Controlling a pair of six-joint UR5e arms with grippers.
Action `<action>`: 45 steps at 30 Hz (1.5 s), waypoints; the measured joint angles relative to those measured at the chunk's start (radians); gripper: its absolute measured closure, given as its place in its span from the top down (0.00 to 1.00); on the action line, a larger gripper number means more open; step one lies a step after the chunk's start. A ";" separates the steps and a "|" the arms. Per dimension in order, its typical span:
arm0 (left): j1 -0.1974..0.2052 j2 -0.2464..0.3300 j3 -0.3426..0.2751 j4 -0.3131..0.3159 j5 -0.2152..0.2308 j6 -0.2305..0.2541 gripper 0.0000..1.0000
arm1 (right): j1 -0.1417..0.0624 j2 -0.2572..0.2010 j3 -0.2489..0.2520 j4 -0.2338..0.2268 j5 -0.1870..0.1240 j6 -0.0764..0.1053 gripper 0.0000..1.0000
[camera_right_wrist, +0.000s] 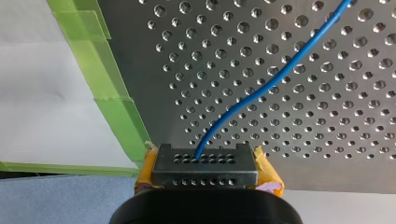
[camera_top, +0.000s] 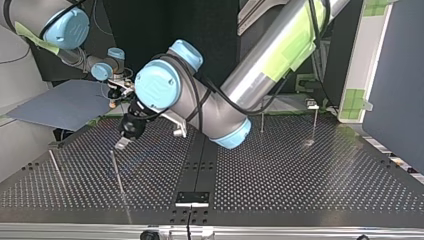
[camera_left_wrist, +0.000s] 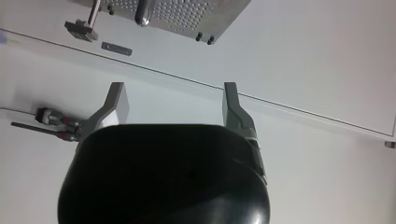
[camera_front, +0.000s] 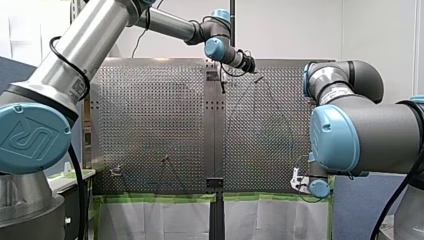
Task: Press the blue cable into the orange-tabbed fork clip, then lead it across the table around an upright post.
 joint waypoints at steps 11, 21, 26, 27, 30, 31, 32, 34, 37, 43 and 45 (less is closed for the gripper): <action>0.010 -0.001 -0.001 -0.026 -0.014 0.087 0.98 | 0.000 0.000 0.000 0.000 0.000 0.001 0.00; 0.012 -0.001 -0.001 -0.036 -0.019 0.125 0.98 | -0.001 0.000 0.000 0.003 -0.007 0.002 0.00; 0.013 0.000 -0.001 -0.061 -0.050 0.119 0.98 | 0.000 0.000 0.000 0.003 -0.009 0.002 0.00; 0.013 0.000 -0.001 -0.068 -0.057 0.119 0.98 | 0.000 0.000 0.000 0.003 -0.009 0.001 0.00; 0.012 0.000 -0.001 -0.087 -0.081 0.113 0.98 | 0.000 0.000 0.000 0.003 -0.009 0.002 0.00; 0.012 0.000 -0.001 -0.091 -0.089 0.111 0.98 | 0.000 0.000 0.000 0.003 -0.009 0.002 0.00; 0.013 0.000 0.000 -0.095 -0.100 0.108 0.98 | 0.000 0.000 0.000 0.003 -0.009 0.002 0.00; 0.013 0.000 0.000 -0.098 -0.115 0.104 0.98 | 0.000 0.000 0.000 0.003 -0.010 0.002 0.00; 0.014 0.000 0.000 -0.098 -0.141 0.101 0.98 | 0.000 0.000 0.000 0.003 -0.010 0.002 0.00; 0.014 0.001 0.000 -0.100 -0.198 0.100 0.98 | 0.000 0.000 0.000 0.003 -0.011 0.002 0.00; 0.014 0.001 0.000 -0.100 -0.218 0.100 0.98 | 0.000 0.000 0.000 0.002 -0.011 0.002 0.00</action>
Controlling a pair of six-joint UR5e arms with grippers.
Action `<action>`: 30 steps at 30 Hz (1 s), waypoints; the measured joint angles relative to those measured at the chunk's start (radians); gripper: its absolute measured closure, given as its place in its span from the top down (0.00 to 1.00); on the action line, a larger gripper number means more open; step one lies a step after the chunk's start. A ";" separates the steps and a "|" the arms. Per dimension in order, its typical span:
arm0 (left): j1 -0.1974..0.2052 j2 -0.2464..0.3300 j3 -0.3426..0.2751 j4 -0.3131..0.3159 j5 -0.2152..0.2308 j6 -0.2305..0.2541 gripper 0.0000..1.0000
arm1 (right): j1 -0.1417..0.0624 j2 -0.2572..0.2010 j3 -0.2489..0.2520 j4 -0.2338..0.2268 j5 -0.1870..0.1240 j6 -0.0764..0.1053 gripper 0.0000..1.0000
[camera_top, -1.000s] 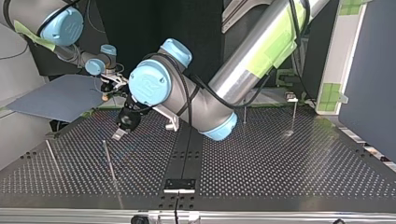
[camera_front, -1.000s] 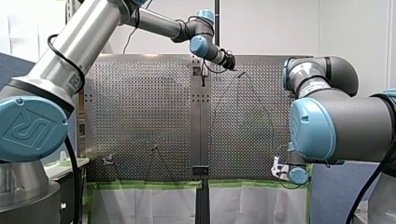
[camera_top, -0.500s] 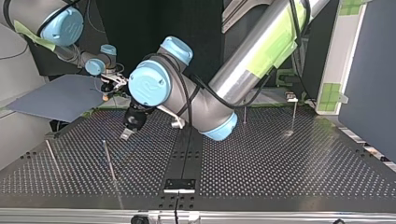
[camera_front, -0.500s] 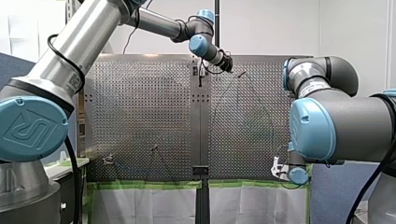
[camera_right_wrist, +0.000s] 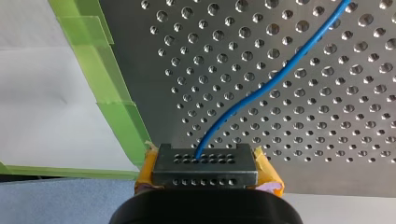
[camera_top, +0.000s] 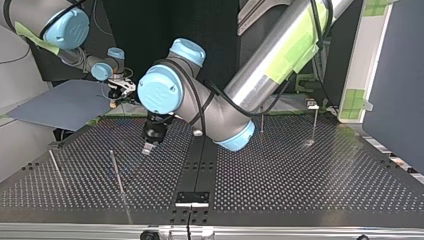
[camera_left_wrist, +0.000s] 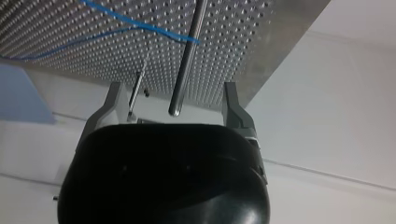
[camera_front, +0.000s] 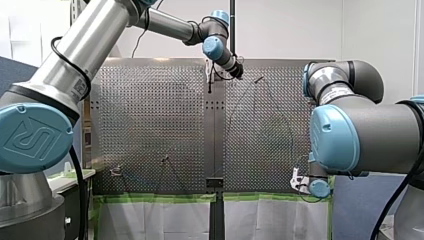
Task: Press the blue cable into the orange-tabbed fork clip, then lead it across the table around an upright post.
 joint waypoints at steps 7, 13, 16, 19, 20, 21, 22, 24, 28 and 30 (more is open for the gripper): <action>0.000 0.000 0.000 -0.001 -0.058 0.000 0.98 | 0.000 0.000 0.000 0.001 0.000 0.000 0.00; 0.000 0.001 0.000 -0.001 -0.077 0.000 0.98 | 0.000 0.000 0.000 0.001 0.000 0.000 0.00; 0.000 0.000 0.000 0.000 -0.077 0.000 0.98 | 0.000 0.000 0.000 0.001 0.000 0.000 0.00; 0.000 0.000 0.000 0.001 -0.075 0.001 0.98 | 0.000 0.000 -0.001 0.001 0.000 0.000 0.00; 0.000 0.000 0.000 0.001 -0.075 0.001 0.98 | 0.000 0.000 -0.001 0.001 0.000 0.000 0.00; 0.000 0.000 0.000 0.002 -0.074 0.002 0.98 | 0.000 0.000 0.000 0.001 0.000 0.000 0.00; 0.000 0.000 0.000 0.003 -0.074 0.004 0.98 | 0.000 0.000 0.000 0.001 0.000 0.000 0.00; -0.001 0.000 0.000 0.003 -0.070 0.011 0.98 | 0.000 0.000 0.000 0.000 0.000 0.000 0.00; -0.005 0.000 0.000 0.005 -0.054 0.036 0.98 | 0.000 0.000 0.000 0.000 0.000 0.000 0.00; -0.006 0.000 0.001 0.005 -0.046 0.051 0.98 | 0.000 0.000 0.000 0.000 0.000 0.000 0.00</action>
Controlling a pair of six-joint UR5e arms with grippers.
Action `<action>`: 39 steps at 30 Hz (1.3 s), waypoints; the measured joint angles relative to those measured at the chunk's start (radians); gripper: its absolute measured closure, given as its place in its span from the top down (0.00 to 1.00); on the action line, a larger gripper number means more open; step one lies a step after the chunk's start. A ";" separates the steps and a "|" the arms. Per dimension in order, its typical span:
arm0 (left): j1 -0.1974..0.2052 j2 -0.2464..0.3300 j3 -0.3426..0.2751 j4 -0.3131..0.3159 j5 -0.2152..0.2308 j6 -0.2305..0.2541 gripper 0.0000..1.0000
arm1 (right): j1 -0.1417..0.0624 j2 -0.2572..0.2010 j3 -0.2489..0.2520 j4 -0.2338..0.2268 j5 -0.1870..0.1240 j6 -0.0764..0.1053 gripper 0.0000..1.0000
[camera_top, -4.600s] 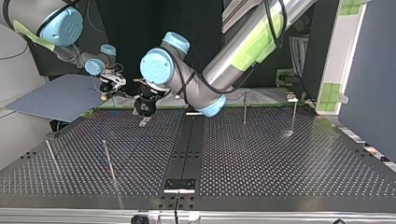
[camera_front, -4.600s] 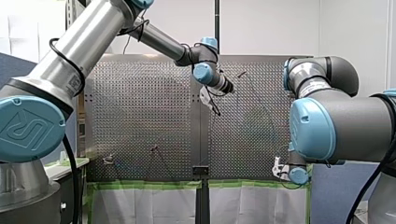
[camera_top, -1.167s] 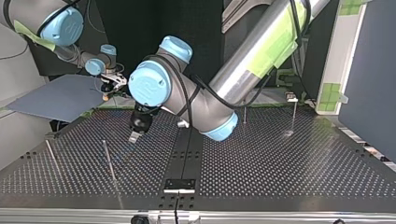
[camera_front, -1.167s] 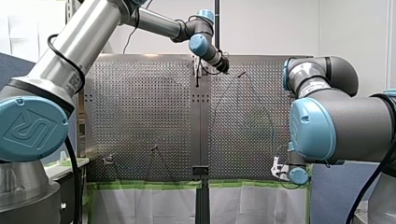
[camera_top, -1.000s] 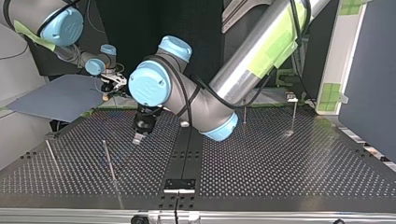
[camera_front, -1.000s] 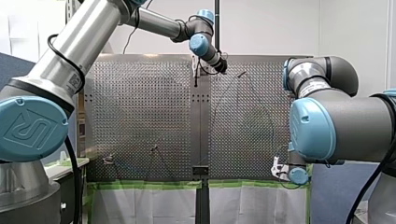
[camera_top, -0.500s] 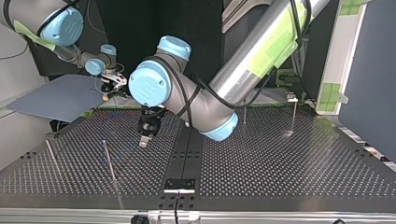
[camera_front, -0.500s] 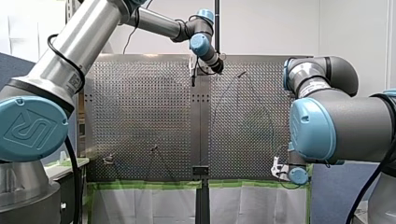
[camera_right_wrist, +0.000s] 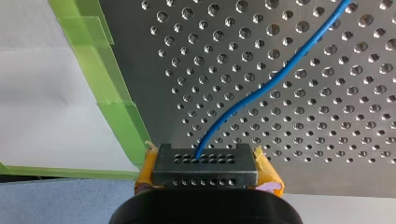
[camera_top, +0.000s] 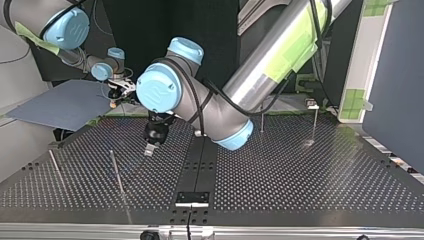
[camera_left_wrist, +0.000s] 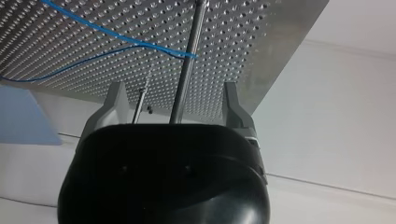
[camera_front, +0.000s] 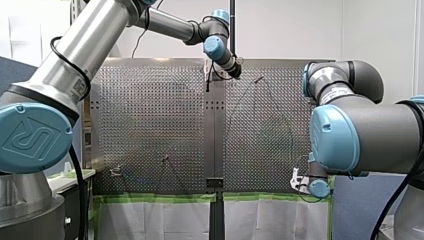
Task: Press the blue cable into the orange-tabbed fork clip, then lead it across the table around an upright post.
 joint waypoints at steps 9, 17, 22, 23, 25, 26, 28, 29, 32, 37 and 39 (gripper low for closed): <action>0.000 0.000 0.000 0.000 0.007 0.016 0.98 | 0.001 0.000 0.000 0.000 0.000 0.000 0.00; 0.002 0.000 -0.001 -0.004 0.003 0.007 0.98 | 0.002 -0.001 0.000 0.001 0.000 0.000 0.00; -0.008 0.009 -0.012 -0.015 -0.014 0.005 0.96 | 0.002 -0.001 0.000 0.002 0.000 -0.001 0.00; -0.010 0.016 -0.019 -0.012 -0.018 0.005 0.96 | 0.002 0.000 0.000 0.003 0.000 -0.001 0.00; -0.011 0.028 -0.031 -0.003 -0.021 0.003 0.96 | 0.002 0.000 0.000 0.004 0.000 -0.001 0.00; -0.010 0.036 -0.040 0.004 -0.021 -0.001 0.96 | 0.002 0.000 0.000 0.004 0.000 0.000 0.00; -0.007 0.050 -0.053 0.016 -0.019 -0.011 0.96 | 0.002 0.000 0.000 0.004 0.000 0.000 0.00; -0.006 0.060 -0.064 0.026 -0.019 -0.020 0.96 | 0.002 0.000 0.000 0.003 0.000 0.000 0.00; -0.006 0.086 -0.090 0.052 -0.017 -0.045 0.98 | 0.002 0.000 0.000 0.003 0.000 -0.001 0.00; -0.009 0.128 -0.132 0.094 -0.017 -0.086 0.98 | 0.002 0.000 0.000 0.004 0.000 -0.001 0.00; -0.009 0.147 -0.151 0.113 -0.016 -0.105 0.98 | 0.002 0.000 0.000 0.004 0.000 -0.002 0.00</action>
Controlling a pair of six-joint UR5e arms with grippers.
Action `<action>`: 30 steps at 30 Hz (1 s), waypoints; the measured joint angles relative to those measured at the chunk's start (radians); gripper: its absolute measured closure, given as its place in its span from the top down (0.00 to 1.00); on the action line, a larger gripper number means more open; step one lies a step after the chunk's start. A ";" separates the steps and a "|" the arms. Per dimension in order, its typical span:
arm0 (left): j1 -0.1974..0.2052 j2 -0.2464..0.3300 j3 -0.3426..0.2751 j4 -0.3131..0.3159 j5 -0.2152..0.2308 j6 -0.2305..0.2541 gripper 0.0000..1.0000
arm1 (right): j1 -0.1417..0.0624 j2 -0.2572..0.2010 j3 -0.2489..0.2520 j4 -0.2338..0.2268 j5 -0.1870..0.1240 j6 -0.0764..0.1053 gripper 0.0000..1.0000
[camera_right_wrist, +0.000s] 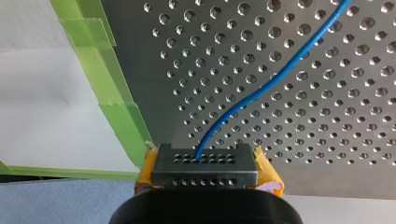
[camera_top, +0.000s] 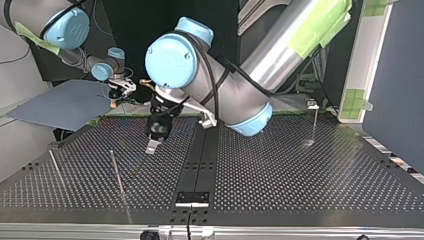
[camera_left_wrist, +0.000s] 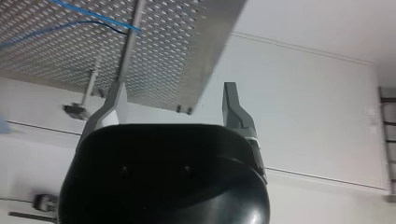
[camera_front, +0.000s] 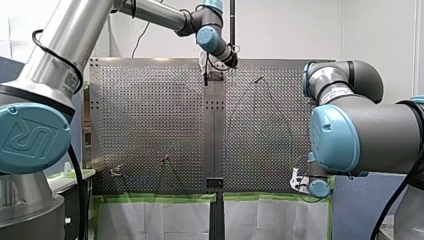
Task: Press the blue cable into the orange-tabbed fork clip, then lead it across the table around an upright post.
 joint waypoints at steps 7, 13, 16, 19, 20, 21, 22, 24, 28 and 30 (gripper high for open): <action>-0.002 0.064 -0.064 0.065 0.001 -0.064 0.98 | 0.000 0.000 0.000 -0.001 0.000 -0.001 0.00; 0.003 0.116 -0.116 0.116 -0.005 -0.088 0.98 | 0.005 0.000 0.000 -0.002 0.000 -0.003 0.00; 0.005 0.140 -0.140 0.140 -0.019 -0.091 0.98 | 0.006 0.000 0.000 -0.002 0.000 -0.004 0.00; 0.007 0.160 -0.166 0.166 -0.042 -0.091 0.98 | 0.007 0.000 0.000 -0.001 0.000 -0.004 0.00; 0.007 0.164 -0.176 0.176 -0.052 -0.091 0.98 | 0.008 0.000 0.000 -0.001 0.000 -0.005 0.00; 0.008 0.166 -0.184 0.184 -0.058 -0.091 0.98 | 0.008 0.000 0.000 -0.001 0.000 -0.006 0.00; 0.008 0.167 -0.192 0.192 -0.064 -0.092 0.98 | 0.009 0.000 0.000 -0.001 0.000 -0.006 0.00; 0.010 0.169 -0.210 0.210 -0.072 -0.092 0.98 | 0.011 0.000 0.000 -0.001 0.000 -0.006 0.00; 0.014 0.169 -0.243 0.243 -0.075 -0.080 0.98 | 0.012 0.000 0.000 -0.001 0.000 -0.007 0.00; 0.015 0.169 -0.262 0.263 -0.074 -0.070 0.98 | 0.013 0.000 0.000 -0.001 0.000 -0.007 0.00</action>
